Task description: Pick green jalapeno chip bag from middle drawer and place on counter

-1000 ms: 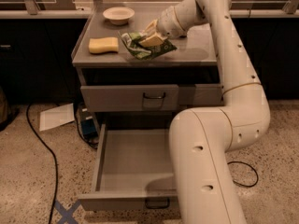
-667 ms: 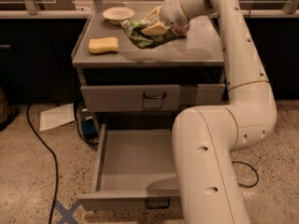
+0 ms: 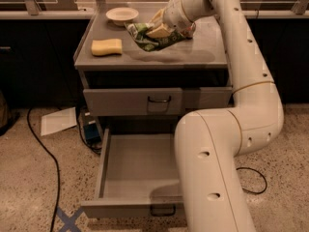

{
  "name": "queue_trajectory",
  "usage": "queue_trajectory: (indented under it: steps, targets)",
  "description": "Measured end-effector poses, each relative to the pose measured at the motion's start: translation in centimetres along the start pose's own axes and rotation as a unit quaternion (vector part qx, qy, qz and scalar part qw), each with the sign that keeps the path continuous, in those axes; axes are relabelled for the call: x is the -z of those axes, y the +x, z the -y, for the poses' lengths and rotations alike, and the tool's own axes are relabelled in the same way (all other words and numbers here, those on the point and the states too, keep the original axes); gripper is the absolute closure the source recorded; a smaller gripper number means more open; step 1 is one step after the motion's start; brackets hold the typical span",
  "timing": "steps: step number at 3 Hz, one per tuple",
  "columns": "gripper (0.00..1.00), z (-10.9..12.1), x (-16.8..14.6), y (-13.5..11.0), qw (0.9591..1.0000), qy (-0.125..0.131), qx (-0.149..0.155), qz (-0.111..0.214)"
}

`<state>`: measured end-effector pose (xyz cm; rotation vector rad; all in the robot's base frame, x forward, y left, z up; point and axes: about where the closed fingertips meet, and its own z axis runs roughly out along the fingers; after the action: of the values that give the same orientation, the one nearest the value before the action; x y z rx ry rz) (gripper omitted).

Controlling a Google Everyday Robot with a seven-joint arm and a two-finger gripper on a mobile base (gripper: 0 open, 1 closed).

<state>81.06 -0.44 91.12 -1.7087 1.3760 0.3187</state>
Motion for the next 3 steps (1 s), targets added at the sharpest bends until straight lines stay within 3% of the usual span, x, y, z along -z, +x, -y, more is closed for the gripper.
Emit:
queue_trajectory:
  steps: [1,2,3]
  targets:
    - [1.00,0.46,-1.92,3.15,0.9991,0.008,-0.019,-0.038]
    - [1.00,0.49,-1.98,3.19,0.9990,0.009,-0.019,-0.039]
    - [0.82,0.49,-2.00,3.19,0.9990,0.009,-0.019,-0.039]
